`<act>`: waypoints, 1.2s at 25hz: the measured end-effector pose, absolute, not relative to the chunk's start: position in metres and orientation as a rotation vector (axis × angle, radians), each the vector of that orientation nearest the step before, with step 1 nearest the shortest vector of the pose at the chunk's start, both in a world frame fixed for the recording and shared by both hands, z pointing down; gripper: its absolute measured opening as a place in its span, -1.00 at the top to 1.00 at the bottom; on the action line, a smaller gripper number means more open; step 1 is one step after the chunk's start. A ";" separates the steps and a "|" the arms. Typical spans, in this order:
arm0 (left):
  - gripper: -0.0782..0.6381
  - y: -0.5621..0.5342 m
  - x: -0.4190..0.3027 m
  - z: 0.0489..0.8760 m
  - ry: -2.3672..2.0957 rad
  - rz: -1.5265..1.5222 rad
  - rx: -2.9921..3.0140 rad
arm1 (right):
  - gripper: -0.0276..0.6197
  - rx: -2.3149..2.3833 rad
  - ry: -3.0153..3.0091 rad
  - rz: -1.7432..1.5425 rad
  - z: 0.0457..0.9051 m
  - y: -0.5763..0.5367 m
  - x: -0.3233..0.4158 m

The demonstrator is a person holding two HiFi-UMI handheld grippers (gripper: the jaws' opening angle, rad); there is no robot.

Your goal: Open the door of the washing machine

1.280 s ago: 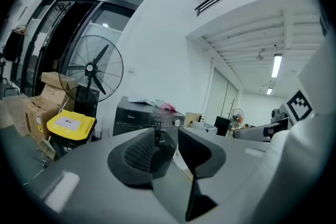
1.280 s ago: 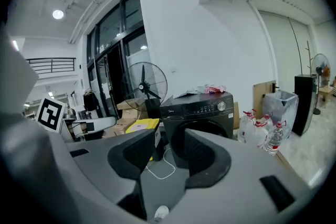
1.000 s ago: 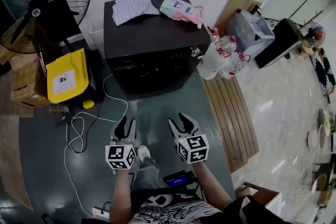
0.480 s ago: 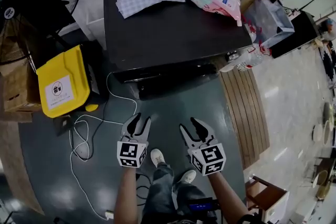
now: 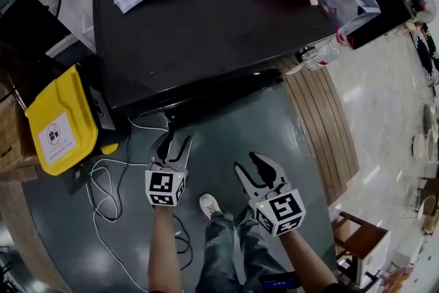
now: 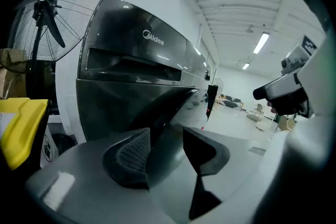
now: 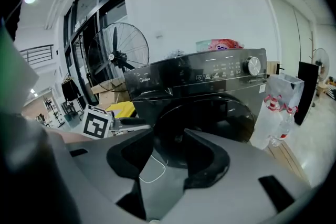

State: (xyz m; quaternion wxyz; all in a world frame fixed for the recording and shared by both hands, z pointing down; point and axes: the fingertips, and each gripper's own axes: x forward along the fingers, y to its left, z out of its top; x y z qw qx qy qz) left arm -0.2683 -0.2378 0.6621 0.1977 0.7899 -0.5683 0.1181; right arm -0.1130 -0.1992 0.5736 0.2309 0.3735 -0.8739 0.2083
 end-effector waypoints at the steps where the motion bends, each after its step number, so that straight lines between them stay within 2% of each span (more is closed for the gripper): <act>1: 0.22 -0.242 -0.269 0.667 -1.586 0.335 2.216 | 0.36 1.036 -2.410 0.577 0.576 -0.198 -0.111; 3: 0.09 -0.251 -0.271 0.676 -1.579 0.337 2.219 | 0.40 1.057 -2.419 0.589 0.582 -0.195 -0.106; 7: 0.09 -0.269 -0.269 0.685 -1.568 0.352 2.244 | 0.41 1.074 -2.401 0.641 0.598 -0.189 -0.094; 17: 0.31 -0.283 -0.255 0.701 -1.476 0.496 2.316 | 0.46 1.121 -2.370 0.661 0.615 -0.179 -0.069; 19: 0.31 -0.283 -0.253 0.702 -1.488 0.515 2.305 | 0.61 1.147 -2.370 0.644 0.615 -0.181 -0.063; 30: 0.37 -0.240 -0.229 0.707 -1.408 0.518 2.252 | 0.62 1.164 -2.363 0.662 0.607 -0.175 -0.060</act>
